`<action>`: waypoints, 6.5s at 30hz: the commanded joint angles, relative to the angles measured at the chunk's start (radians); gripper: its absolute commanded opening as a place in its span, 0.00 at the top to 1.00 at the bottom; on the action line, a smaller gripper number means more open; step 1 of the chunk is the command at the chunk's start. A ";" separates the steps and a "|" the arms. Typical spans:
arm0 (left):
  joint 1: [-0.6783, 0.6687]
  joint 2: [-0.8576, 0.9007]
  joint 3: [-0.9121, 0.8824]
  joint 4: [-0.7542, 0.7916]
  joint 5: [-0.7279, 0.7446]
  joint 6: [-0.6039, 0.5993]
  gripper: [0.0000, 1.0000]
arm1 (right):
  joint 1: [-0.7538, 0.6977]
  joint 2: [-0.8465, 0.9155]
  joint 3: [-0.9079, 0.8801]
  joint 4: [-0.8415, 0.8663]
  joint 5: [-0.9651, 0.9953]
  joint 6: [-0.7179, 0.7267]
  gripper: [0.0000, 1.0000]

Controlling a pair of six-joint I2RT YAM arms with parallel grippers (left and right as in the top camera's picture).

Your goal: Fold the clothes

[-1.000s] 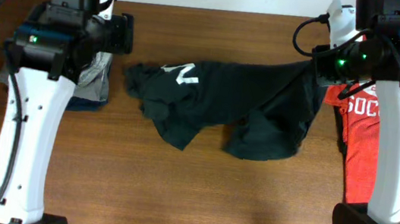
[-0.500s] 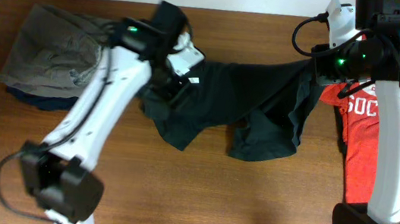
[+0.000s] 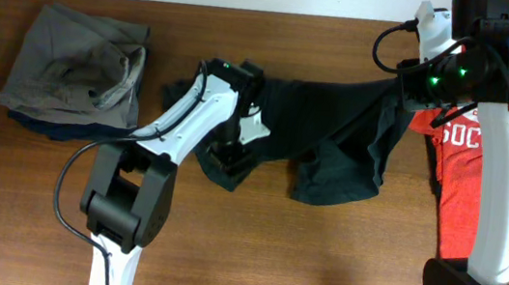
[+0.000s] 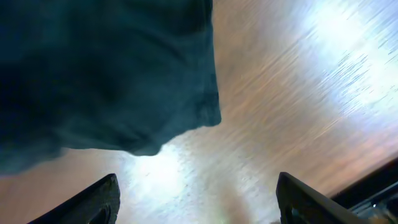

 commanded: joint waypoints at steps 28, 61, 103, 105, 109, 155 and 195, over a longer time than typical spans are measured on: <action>-0.001 0.002 -0.296 0.322 0.036 -0.029 0.44 | -0.009 0.021 0.013 0.006 0.016 -0.006 0.96; 0.071 -0.016 0.490 -0.029 -0.212 -0.304 1.00 | -0.018 -0.024 0.014 0.016 0.020 -0.006 0.96; 0.198 -0.704 1.261 -0.308 -0.348 -0.304 1.00 | -0.164 -0.761 0.327 -0.037 -0.026 0.043 0.96; 0.198 -0.713 1.251 -0.308 -0.348 -0.304 1.00 | -0.164 -0.761 0.329 -0.037 -0.026 0.044 0.96; 0.198 -0.712 1.248 -0.301 -0.349 -0.304 1.00 | -0.164 -0.761 0.329 -0.029 -0.021 0.043 0.96; 0.271 0.380 0.925 0.525 -0.435 -0.201 1.00 | -0.187 0.498 -0.021 0.654 -0.015 -0.007 0.96; 0.372 0.426 0.932 0.162 -0.303 -0.167 1.00 | -0.296 0.524 -0.022 0.340 -0.146 -0.033 0.96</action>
